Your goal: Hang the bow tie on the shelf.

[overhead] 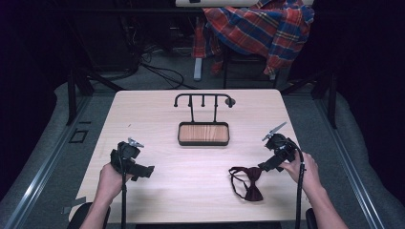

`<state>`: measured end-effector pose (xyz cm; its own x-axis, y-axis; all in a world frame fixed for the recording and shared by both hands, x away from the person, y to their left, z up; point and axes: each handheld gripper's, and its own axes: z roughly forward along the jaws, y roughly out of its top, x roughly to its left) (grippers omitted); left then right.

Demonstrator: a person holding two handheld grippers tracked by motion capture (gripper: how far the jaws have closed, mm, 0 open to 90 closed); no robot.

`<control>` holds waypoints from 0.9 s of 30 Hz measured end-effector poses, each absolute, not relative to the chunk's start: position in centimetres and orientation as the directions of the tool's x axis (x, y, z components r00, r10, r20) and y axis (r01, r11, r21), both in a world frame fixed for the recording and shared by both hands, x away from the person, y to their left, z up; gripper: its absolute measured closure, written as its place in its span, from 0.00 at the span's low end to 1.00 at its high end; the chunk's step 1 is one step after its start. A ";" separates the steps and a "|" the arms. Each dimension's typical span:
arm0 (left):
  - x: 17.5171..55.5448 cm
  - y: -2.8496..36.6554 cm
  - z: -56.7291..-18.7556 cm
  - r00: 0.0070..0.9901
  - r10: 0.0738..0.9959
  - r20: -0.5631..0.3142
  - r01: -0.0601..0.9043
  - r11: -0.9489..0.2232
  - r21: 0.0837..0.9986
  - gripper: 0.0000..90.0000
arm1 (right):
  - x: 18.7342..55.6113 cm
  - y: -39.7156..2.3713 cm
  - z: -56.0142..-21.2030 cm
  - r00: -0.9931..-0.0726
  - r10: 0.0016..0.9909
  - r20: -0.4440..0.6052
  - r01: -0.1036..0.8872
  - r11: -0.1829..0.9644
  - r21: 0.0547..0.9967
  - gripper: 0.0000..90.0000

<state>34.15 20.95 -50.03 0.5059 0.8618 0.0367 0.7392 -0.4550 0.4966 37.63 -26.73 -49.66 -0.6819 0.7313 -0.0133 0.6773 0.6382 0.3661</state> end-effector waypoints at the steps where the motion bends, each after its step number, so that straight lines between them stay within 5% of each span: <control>1: 34.1 20.9 -50.0 0.505 0.862 0.038 0.739 -0.455 0.496 0.01 | 37.7 -26.7 -49.6 -0.688 0.726 -0.018 0.674 0.647 0.357 0.03; 27: 34.1 20.9 -50.0 0.504 0.863 0.035 0.741 -0.453 0.496 0.01 | 37.4 -23.1 -49.2 -0.790 0.613 0.014 0.566 0.720 0.401 0.00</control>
